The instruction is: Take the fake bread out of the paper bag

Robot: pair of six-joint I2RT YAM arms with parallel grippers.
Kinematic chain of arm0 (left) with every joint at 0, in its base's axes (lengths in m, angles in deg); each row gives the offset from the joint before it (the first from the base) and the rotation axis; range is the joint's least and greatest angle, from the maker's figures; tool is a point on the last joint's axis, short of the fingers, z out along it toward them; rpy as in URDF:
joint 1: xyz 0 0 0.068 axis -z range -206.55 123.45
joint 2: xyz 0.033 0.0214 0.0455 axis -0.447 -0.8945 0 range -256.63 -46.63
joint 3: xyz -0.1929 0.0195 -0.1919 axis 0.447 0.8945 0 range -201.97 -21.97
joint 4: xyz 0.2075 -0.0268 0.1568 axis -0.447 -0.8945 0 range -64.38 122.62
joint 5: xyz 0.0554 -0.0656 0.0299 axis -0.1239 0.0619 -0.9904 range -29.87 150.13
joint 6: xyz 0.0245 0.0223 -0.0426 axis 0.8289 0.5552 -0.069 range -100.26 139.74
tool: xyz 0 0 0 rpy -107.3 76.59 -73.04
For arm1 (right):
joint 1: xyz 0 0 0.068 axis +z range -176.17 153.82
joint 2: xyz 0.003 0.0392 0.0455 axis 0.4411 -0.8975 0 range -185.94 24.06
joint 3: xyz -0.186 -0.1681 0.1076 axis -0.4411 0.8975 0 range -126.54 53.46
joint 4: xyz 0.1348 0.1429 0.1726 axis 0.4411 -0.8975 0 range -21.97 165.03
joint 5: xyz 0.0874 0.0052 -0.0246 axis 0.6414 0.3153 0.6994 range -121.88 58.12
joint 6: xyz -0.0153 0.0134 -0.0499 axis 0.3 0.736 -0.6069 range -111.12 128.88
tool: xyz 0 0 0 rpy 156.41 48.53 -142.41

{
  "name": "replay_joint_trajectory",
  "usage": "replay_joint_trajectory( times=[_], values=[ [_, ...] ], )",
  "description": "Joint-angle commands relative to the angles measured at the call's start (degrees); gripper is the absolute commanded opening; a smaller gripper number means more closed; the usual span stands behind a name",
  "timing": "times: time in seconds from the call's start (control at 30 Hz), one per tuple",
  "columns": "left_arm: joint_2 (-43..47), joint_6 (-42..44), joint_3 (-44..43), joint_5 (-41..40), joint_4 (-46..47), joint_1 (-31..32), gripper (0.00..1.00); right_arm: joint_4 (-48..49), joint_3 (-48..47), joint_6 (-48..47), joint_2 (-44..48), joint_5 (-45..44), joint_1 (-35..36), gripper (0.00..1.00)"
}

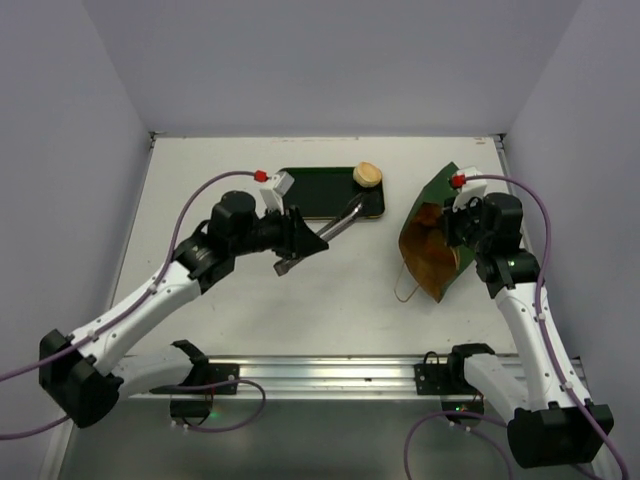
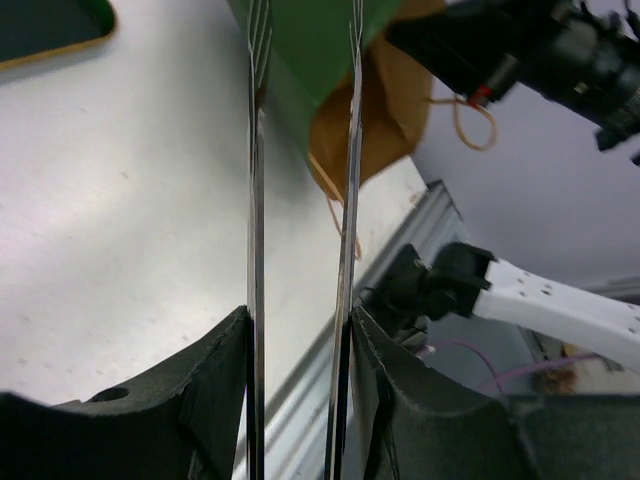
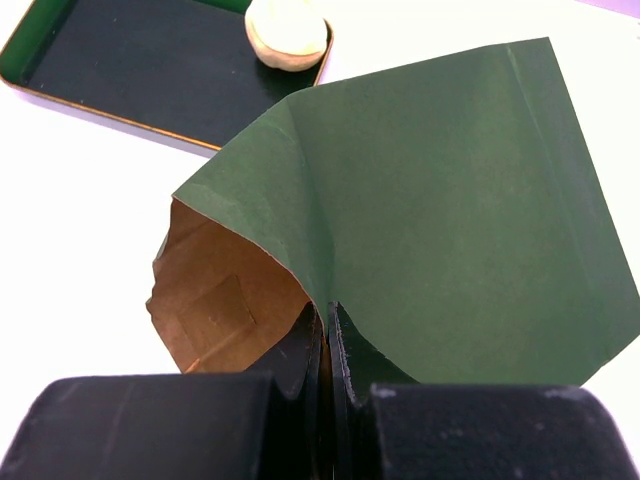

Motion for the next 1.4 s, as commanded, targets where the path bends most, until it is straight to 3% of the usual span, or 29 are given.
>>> replay_joint_trajectory(
  times=[0.0,0.2,0.33,0.53,0.83,1.37],
  values=[
    [6.7,-6.3,5.5,1.2,1.3,2.9,0.45,1.9,-0.4,-3.0,0.7,2.4,-0.3,0.00],
    [11.1,-12.2,8.2,-1.5,1.4,10.3,0.45,2.9,0.1,-2.6,-0.1,2.8,-0.3,0.00],
    [9.0,-14.5,7.3,-4.9,3.6,18.2,0.45,3.5,0.2,-1.8,-0.6,1.8,-0.4,0.00],
    [0.7,-16.0,3.6,-11.1,5.7,24.7,0.45,4.8,1.2,-1.1,-0.6,1.2,-0.3,0.00],
    [-15.5,-19.2,-2.9,-17.8,10.3,26.6,0.45,6.4,2.6,-0.4,0.1,0.3,-0.3,0.00],
    [-32.8,-24.0,-12.1,-22.4,17.1,26.7,0.45,9.7,6.9,-1.3,2.0,1.3,0.5,0.00]
  ],
)
